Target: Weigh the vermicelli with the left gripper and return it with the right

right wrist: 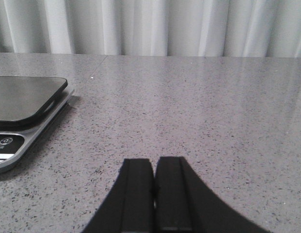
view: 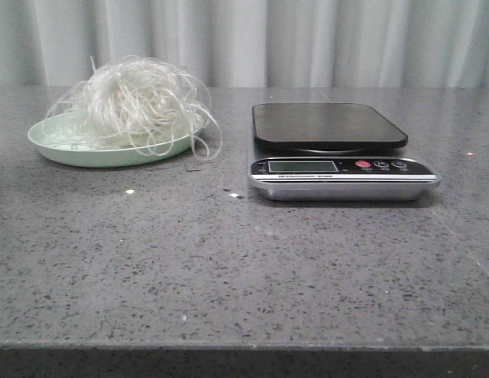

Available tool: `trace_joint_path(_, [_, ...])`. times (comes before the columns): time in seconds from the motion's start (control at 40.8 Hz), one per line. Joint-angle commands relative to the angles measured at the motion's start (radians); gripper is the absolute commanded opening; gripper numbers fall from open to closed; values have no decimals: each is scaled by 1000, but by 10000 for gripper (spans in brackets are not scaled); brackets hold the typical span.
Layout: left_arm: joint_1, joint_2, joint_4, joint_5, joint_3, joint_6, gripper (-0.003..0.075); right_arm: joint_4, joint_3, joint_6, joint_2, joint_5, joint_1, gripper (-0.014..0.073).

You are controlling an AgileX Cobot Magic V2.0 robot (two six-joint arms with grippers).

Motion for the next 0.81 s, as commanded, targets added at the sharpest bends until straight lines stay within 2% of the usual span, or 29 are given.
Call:
trace_joint_path(0.0, [-8, 82, -11, 65, -114, 57, 538, 1, -8, -7, -16, -80, -4, 151])
trace_joint_path(0.221, [-8, 292, -123, 287, -279, 221, 538, 1, -8, -7, -16, -80, -4, 151])
trace_joint_path(0.368, [-8, 402, -261, 360, -336, 327, 538, 1, -8, -7, -16, -80, -4, 151])
trace_joint_path(0.466, [-8, 461, -310, 370, -344, 392, 538, 1, -8, -7, -16, -80, -4, 151])
trace_joint_path(0.785, [-8, 606, -324, 325, -344, 439, 538, 1, -8, -7, -16, -80, -4, 151])
